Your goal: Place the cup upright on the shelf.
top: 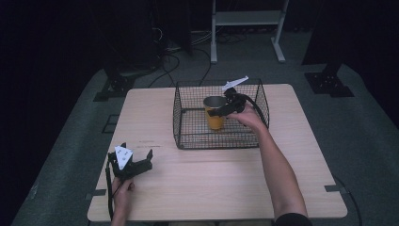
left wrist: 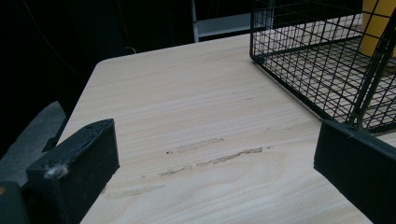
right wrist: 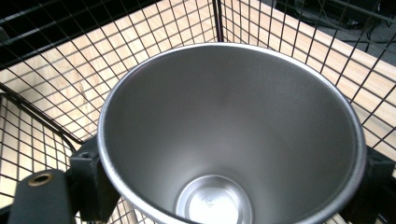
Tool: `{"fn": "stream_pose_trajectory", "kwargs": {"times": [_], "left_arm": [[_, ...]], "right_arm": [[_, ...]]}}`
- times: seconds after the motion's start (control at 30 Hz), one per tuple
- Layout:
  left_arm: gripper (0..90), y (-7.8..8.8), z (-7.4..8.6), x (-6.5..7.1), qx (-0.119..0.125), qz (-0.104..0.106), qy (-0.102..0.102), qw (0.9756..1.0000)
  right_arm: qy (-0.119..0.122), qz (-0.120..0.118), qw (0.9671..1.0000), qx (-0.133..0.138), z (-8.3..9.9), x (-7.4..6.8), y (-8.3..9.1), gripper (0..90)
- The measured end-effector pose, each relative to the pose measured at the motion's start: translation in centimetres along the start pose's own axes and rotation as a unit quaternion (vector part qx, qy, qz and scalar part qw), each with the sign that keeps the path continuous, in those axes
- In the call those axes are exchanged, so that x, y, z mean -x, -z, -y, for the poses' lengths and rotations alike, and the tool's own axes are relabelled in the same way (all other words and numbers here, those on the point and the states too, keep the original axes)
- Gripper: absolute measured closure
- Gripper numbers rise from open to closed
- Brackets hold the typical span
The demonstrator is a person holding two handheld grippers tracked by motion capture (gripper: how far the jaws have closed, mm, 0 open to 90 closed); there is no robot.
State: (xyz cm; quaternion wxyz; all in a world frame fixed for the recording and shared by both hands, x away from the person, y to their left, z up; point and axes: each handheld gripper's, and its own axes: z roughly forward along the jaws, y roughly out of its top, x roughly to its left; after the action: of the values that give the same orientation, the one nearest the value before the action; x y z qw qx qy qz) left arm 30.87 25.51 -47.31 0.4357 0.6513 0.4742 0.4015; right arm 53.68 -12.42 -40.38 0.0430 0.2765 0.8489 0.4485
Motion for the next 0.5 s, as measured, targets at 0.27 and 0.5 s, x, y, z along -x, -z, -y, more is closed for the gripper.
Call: {"fn": "stream_pose_trajectory", "kwargs": {"times": [0.27,0.5], "left_arm": [[0.0,0.01,0.00,0.00,0.000,0.000,0.000,1.0000],[0.0,0.01,0.00,0.01,0.000,0.001,0.000,1.0000]], "right_arm": [[0.006,0.016,0.9997,-0.014,0.12,0.04,-0.25,12.0],[0.012,0.024,0.9994,-0.023,0.24,0.08,-0.28,11.9]]}}
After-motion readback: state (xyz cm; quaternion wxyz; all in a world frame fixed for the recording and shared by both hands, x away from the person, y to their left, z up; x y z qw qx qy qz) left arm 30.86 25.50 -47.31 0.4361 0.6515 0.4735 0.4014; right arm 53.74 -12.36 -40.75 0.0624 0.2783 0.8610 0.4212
